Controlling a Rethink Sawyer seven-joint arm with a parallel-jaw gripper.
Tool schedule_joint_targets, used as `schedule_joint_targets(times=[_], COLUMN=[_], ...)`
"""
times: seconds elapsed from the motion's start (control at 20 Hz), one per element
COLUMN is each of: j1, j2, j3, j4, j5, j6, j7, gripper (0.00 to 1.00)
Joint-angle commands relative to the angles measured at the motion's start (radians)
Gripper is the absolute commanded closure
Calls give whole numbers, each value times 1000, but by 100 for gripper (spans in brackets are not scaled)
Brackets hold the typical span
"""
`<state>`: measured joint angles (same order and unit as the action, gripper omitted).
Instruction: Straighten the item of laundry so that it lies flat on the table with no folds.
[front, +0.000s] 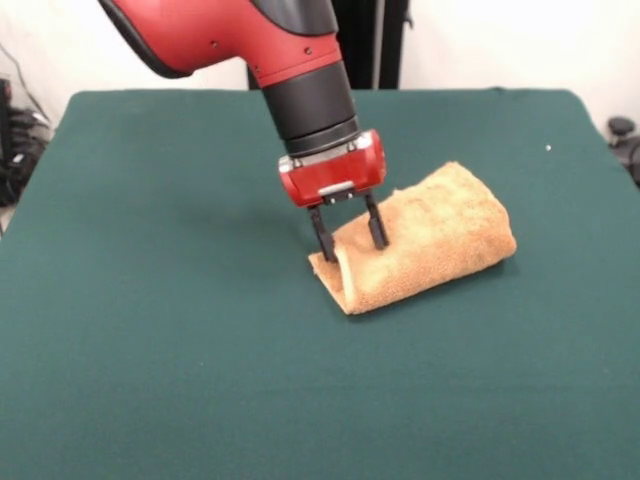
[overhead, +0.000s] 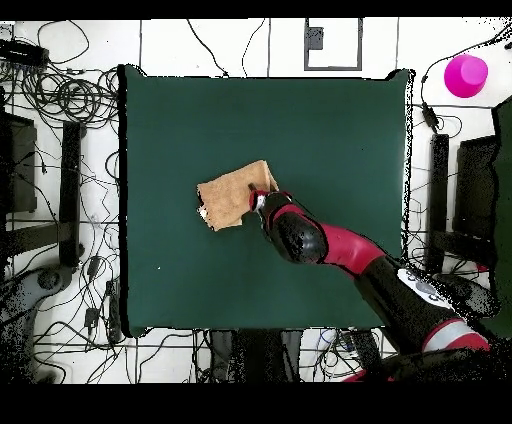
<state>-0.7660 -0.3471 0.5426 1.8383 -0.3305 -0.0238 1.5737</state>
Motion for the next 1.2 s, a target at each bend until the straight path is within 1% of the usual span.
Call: schedule_joint_targets(times=[0.05,0.2,0.25,0.3,0.45,0.65,0.85,0.95,1.0,1.1,1.15,1.2], j1=[29,28,30,30,26,25,39,45,49,107,181,262], j2=[-21,-26,-28,-28,-21,-16,-31,-62,-75,-176,-281,-339], j3=[115,118,114,112,114,117,105,101,97,13,-96,-213], j4=[18,21,20,23,22,19,23,44,55,89,102,74], j5=[67,84,113,130,162,177,176,167,173,207,246,243], j6=[159,170,227,246,289,298,274,198,197,277,431,549], j7=[124,136,136,142,149,136,141,177,188,229,257,275], gripper=[0,0,0,100,100,100,100,100,100,100,100,100])
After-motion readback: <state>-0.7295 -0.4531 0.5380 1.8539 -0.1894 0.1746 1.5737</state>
